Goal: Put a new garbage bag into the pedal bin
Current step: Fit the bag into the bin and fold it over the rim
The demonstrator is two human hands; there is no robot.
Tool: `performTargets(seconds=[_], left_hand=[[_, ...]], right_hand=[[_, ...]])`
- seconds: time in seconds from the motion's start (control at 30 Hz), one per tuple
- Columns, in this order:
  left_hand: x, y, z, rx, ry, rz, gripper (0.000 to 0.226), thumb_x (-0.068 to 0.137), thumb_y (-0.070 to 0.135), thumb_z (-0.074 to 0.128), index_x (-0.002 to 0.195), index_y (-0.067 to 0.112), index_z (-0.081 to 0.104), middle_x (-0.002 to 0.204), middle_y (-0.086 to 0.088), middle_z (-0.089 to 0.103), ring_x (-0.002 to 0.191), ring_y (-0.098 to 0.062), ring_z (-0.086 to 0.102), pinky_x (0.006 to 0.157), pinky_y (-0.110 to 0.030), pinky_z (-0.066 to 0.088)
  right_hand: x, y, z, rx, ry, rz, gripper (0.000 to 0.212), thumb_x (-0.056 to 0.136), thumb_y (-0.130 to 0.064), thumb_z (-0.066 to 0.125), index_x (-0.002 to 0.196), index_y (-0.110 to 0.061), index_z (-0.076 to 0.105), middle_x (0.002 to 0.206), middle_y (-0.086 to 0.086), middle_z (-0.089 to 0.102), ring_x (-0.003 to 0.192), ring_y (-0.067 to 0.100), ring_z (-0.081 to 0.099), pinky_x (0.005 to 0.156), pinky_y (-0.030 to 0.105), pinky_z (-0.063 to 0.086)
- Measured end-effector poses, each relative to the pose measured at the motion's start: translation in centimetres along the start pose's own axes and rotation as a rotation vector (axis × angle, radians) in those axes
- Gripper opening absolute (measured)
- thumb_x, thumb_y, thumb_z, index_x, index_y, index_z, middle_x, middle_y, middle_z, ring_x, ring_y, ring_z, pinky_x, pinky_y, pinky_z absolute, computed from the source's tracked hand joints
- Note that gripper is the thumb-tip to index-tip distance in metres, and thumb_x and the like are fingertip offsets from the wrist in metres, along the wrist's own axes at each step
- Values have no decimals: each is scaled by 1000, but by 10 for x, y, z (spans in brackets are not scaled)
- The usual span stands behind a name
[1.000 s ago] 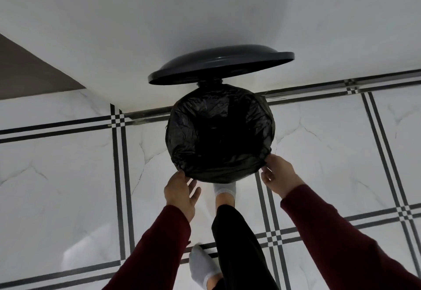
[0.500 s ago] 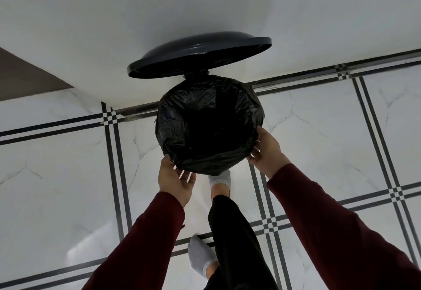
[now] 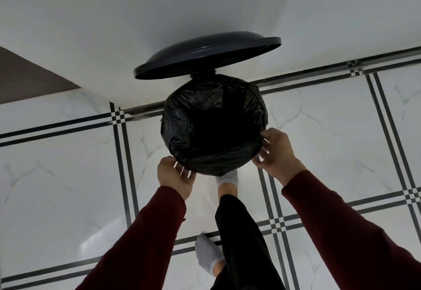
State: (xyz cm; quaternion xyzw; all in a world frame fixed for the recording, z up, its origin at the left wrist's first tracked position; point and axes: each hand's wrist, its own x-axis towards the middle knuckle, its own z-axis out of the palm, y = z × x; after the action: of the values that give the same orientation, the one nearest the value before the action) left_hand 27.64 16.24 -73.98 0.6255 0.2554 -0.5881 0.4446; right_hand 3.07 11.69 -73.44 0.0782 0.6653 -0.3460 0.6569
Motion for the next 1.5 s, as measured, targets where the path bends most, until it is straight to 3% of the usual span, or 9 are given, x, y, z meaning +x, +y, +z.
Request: performTargets(seconds=[0.13,0.37,0.53,0.67,0.87,1.03,1.13,1.27,1.5], left_hand=[[-15,-23,-10,17,-92,-58,31,79,3,51,105,14,64,114,-8,60,108,-29,62,97,-50,54],[-8,-37,-27,52,-219,0,51,92,-14,52,134,11,66,125,-7,69,108,-19,68,91,-28,57],[3,-33,-42,170,-180,64,52,93,-20,53,136,8,61,124,-12,74,112,-20,70,96,-29,53],[11,-23,-33,269,-89,120,44,88,-17,60,125,6,65,97,-8,73,80,-17,63,80,-27,54],[19,-21,-24,495,59,111,26,92,-12,52,107,8,59,82,-5,60,69,-13,59,68,-25,52],[18,-4,-14,431,28,-33,20,97,-4,47,98,13,59,90,-3,59,81,-16,59,72,-30,52],[11,7,-9,153,22,-99,25,91,-6,44,100,7,63,101,-10,64,91,-25,63,74,-38,57],[0,15,-8,-74,32,-55,41,92,32,54,124,6,52,122,-16,59,105,-37,67,94,-50,57],[1,18,-3,293,10,147,29,102,33,58,125,18,68,121,-5,72,110,-24,69,94,-41,57]], right_hand=[[2,20,-8,14,-89,-46,50,71,3,44,104,-22,74,103,3,67,101,23,60,83,36,57],[9,27,-13,202,-112,-1,70,72,9,31,128,-11,68,111,11,71,104,30,64,82,37,59],[12,25,-8,205,-72,16,54,82,7,34,112,-9,75,105,9,75,100,27,67,81,36,59],[12,19,-6,141,21,65,41,80,4,41,95,-16,73,80,1,62,65,14,54,58,28,51],[-1,14,-10,140,-14,95,14,78,-22,58,85,-15,68,90,1,66,82,20,59,68,29,46],[4,5,-8,-1,-55,38,32,87,-46,67,102,-17,71,93,-2,73,92,17,69,84,36,53],[9,0,-6,-73,-11,-29,17,92,-35,69,99,-20,72,91,-1,75,85,16,72,78,35,57],[17,-9,-9,-185,45,-124,19,93,-19,66,108,-11,74,102,9,72,91,22,68,89,36,60],[25,-22,2,-338,136,-333,15,86,-18,62,95,-11,71,93,10,72,80,25,68,74,37,61]])
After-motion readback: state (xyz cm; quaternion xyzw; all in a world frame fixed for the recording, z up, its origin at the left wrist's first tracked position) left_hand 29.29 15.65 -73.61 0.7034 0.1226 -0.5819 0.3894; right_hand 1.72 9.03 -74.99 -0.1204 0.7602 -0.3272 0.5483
